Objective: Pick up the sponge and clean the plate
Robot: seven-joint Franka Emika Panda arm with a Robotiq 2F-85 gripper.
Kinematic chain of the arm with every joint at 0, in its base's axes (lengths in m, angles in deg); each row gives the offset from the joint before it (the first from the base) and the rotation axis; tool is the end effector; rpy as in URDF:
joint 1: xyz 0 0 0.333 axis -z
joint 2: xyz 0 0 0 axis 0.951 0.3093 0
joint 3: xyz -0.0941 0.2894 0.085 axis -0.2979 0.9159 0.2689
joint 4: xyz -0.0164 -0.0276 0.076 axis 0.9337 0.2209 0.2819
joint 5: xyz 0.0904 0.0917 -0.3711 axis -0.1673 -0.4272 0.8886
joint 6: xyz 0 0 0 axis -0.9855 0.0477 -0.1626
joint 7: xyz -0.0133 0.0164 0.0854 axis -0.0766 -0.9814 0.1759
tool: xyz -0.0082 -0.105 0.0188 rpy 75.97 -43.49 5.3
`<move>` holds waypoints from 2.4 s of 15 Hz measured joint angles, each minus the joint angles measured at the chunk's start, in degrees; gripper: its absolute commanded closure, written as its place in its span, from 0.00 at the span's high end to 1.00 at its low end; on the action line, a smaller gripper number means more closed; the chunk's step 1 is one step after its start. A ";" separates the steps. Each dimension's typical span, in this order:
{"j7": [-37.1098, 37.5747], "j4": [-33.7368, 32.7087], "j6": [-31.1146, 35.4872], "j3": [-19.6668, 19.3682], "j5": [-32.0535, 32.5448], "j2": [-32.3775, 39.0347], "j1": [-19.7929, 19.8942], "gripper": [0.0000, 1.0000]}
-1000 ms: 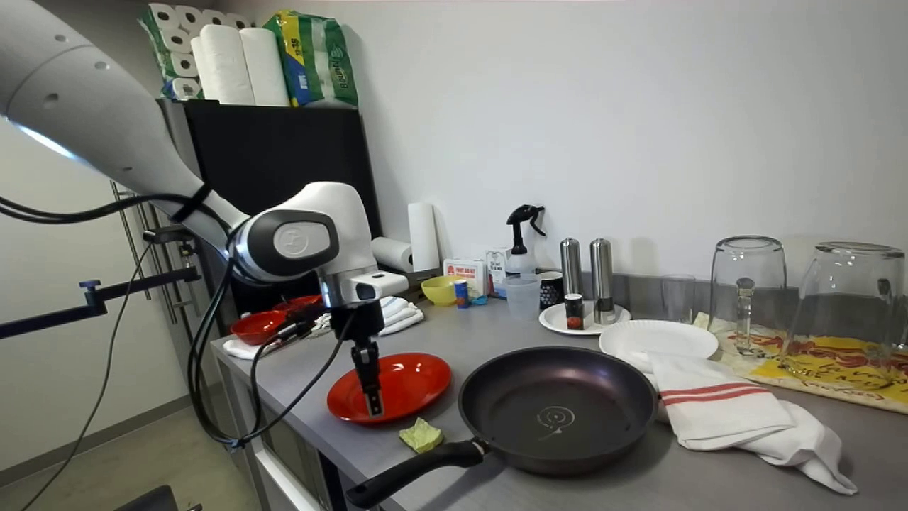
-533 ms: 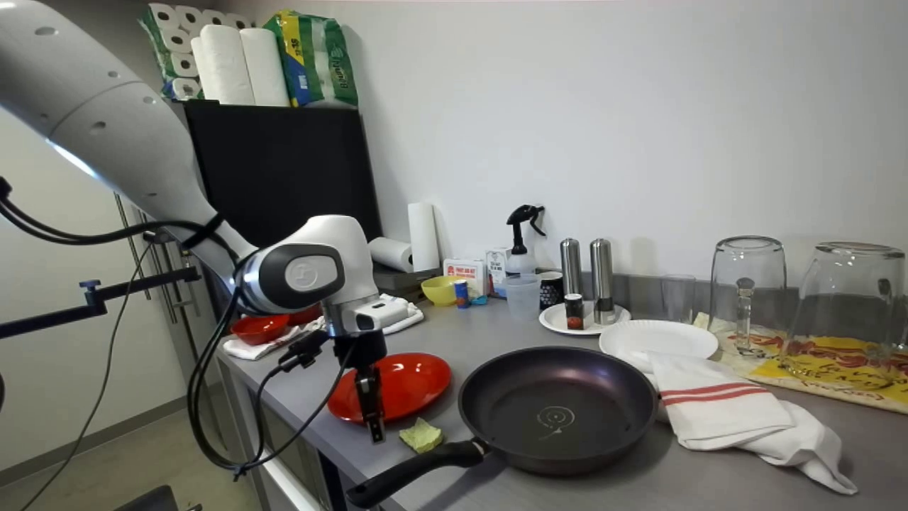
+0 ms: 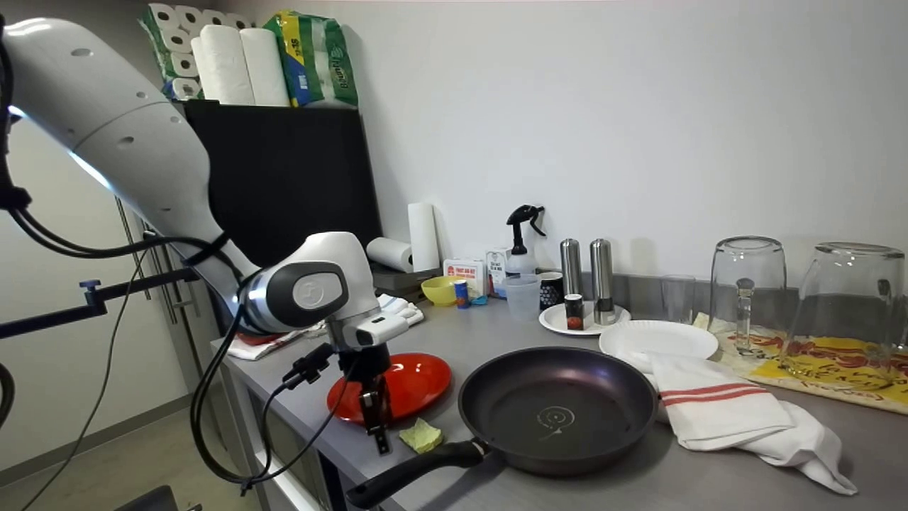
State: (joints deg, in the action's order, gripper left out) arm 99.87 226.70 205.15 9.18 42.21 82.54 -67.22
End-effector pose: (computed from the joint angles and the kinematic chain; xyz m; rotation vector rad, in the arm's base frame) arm 0.4638 -0.0938 0.2326 2.7833 -0.8840 0.1017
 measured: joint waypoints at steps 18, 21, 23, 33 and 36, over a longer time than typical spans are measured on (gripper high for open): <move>11.58 -0.01 2.80 -3.79 6.20 1.35 -3.35 1.00; 11.54 0.00 2.82 -3.73 6.18 1.48 -3.45 1.00; 11.54 0.00 2.82 -3.73 6.17 1.49 -3.49 1.00; 11.71 -0.20 2.80 -4.10 5.98 1.54 -3.46 1.00; 12.43 -0.46 3.50 -4.47 5.46 1.54 -3.26 1.00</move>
State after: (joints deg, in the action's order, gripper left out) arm 112.30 226.24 208.65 4.71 47.68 84.08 -70.47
